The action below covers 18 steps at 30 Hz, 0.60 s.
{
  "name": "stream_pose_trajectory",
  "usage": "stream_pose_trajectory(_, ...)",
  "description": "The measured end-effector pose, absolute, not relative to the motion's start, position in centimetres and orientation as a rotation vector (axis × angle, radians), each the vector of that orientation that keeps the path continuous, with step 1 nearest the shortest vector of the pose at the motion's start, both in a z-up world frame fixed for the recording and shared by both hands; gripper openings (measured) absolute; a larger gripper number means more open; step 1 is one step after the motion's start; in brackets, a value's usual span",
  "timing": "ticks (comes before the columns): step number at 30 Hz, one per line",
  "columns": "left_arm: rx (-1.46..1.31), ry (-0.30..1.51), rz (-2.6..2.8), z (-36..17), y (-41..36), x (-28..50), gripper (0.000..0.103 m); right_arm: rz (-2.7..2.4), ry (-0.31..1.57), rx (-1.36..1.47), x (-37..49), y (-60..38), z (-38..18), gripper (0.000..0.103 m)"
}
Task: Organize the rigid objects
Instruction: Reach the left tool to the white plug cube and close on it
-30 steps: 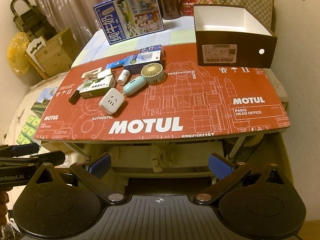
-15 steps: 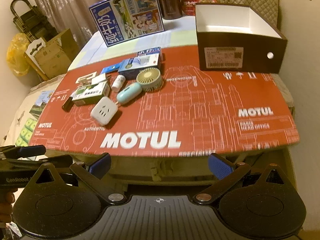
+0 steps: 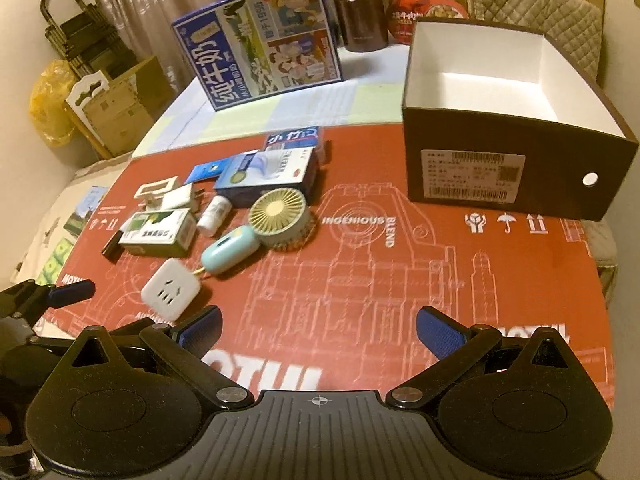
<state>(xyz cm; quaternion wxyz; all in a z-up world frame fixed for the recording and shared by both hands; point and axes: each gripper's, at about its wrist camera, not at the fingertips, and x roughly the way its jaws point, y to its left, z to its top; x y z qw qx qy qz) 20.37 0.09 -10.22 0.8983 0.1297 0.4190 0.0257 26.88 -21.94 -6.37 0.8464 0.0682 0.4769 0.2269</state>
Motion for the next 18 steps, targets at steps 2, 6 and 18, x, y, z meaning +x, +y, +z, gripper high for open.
stream_pose_trajectory(2,0.318,0.879,0.056,-11.1,-0.4,21.3,0.074,0.485,1.016,0.142,27.9,-22.5,-6.8,0.101)
stream_pose_trajectory(6,0.399,0.900,0.069,-12.9,-1.2,22.5,0.073,0.489,1.040,0.146,29.5,-23.7,-7.7,0.101)
stream_pose_trajectory(18,0.534,0.910,0.028,-15.2,-1.6,24.0,0.051,0.469,1.091,0.162,31.3,-24.1,-8.9,0.101)
